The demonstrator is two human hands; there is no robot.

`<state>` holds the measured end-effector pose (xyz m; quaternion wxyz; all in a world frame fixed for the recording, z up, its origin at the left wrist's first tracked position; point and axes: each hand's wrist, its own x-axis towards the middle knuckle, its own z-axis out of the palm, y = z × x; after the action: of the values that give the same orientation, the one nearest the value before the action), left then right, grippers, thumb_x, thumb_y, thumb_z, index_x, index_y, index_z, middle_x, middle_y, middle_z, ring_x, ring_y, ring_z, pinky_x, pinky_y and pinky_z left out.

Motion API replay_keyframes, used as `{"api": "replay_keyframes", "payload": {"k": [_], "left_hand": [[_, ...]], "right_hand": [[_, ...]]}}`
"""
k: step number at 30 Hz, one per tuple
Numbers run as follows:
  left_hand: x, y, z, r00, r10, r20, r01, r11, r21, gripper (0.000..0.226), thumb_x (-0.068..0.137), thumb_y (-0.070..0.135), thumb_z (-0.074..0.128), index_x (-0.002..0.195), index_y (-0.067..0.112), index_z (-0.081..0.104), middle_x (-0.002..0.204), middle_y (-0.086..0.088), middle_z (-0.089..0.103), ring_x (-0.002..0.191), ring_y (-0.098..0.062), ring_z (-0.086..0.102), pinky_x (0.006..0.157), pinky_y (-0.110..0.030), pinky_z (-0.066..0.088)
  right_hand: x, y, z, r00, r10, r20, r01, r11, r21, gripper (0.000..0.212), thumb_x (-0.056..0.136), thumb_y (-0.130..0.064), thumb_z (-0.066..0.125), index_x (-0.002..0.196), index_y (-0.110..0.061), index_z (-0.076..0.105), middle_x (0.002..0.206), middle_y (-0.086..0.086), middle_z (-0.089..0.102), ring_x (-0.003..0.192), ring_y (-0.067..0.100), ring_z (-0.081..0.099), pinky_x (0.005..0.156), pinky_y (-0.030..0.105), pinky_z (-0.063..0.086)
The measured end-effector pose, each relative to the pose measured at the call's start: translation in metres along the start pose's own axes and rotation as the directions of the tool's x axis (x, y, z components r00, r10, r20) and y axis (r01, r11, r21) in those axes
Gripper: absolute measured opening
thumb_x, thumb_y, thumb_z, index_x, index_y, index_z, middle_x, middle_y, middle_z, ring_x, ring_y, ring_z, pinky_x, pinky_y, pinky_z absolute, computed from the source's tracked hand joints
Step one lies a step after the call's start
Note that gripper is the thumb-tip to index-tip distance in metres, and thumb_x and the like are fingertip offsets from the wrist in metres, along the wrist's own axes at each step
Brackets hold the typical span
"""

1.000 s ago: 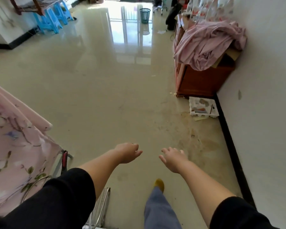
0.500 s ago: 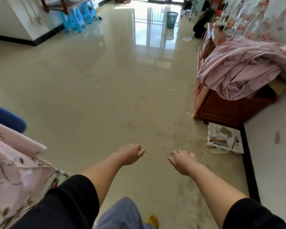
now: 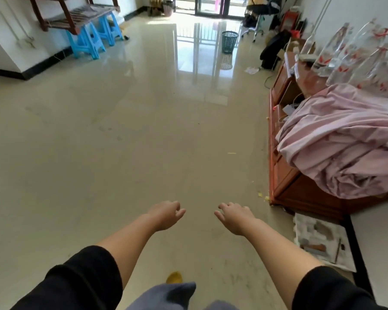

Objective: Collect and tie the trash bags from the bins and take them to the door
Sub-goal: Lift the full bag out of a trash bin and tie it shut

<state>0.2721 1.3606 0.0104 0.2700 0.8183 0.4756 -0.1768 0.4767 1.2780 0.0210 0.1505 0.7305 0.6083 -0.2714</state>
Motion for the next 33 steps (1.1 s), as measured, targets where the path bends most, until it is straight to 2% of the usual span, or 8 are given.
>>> {"api": "replay_keyframes", "payload": {"k": [4,9,13,20,28,33], "left_hand": [[0.08,0.009,-0.05,0.998,0.017,0.067,-0.02,0.999,0.044,0.045,0.099,0.045,0.029,0.119,0.013,0.052,0.121,-0.011,0.059,0.108,-0.03,0.056,0.09,-0.037,0.045],[0.192,0.047,-0.107,0.994,0.075,0.079,-0.082,0.993,0.085,0.046,0.099,0.045,0.029,0.118,0.012,0.054,0.119,-0.012,0.061,0.107,-0.031,0.057,0.083,-0.035,0.043],[0.288,0.078,-0.165,0.998,0.057,0.007,-0.057,0.997,0.042,0.045,0.099,0.045,0.029,0.115,0.013,0.056,0.117,-0.011,0.061,0.106,-0.03,0.058,0.085,-0.037,0.046],[0.413,0.122,-0.267,0.999,0.029,-0.037,-0.03,0.999,-0.018,0.044,0.1,0.042,0.03,0.115,0.01,0.056,0.118,-0.013,0.06,0.107,-0.031,0.057,0.089,-0.038,0.046],[0.562,0.074,-0.363,0.997,-0.05,-0.067,0.043,0.994,-0.101,0.042,0.099,0.041,0.032,0.105,0.009,0.057,0.11,-0.014,0.062,0.098,-0.032,0.058,0.085,-0.039,0.046],[0.662,0.02,-0.455,0.993,-0.097,-0.066,0.089,0.99,-0.112,0.043,0.1,0.04,0.031,0.111,0.008,0.057,0.115,-0.014,0.061,0.103,-0.032,0.058,0.086,-0.036,0.044]], "right_hand": [[0.062,0.023,-0.053,1.0,0.016,0.021,-0.017,0.999,0.035,0.05,0.1,-0.045,0.02,0.134,-0.015,0.041,0.139,0.011,0.047,0.128,0.029,0.044,0.103,0.045,0.032],[0.156,0.086,-0.11,0.994,0.06,0.088,-0.064,0.997,0.051,0.053,0.099,-0.049,0.018,0.131,-0.016,0.043,0.136,0.009,0.05,0.125,0.03,0.047,0.101,0.047,0.031],[0.241,0.143,-0.178,0.991,0.032,0.127,-0.027,0.999,-0.036,0.053,0.1,-0.048,0.018,0.131,-0.014,0.043,0.136,0.011,0.051,0.124,0.03,0.048,0.103,0.045,0.032],[0.364,0.211,-0.311,0.985,-0.055,0.161,0.092,0.968,-0.235,0.053,0.101,-0.045,0.016,0.134,-0.012,0.041,0.138,0.011,0.048,0.126,0.03,0.046,0.099,0.043,0.036],[0.537,0.213,-0.418,0.977,-0.124,0.175,0.171,0.944,-0.282,0.056,0.1,-0.048,0.016,0.134,-0.011,0.041,0.137,0.013,0.05,0.124,0.031,0.048,0.098,0.043,0.037],[0.653,0.198,-0.5,0.978,-0.117,0.175,0.159,0.956,-0.247,0.056,0.1,-0.048,0.016,0.132,-0.011,0.042,0.135,0.012,0.051,0.122,0.031,0.049,0.097,0.043,0.038]]}}
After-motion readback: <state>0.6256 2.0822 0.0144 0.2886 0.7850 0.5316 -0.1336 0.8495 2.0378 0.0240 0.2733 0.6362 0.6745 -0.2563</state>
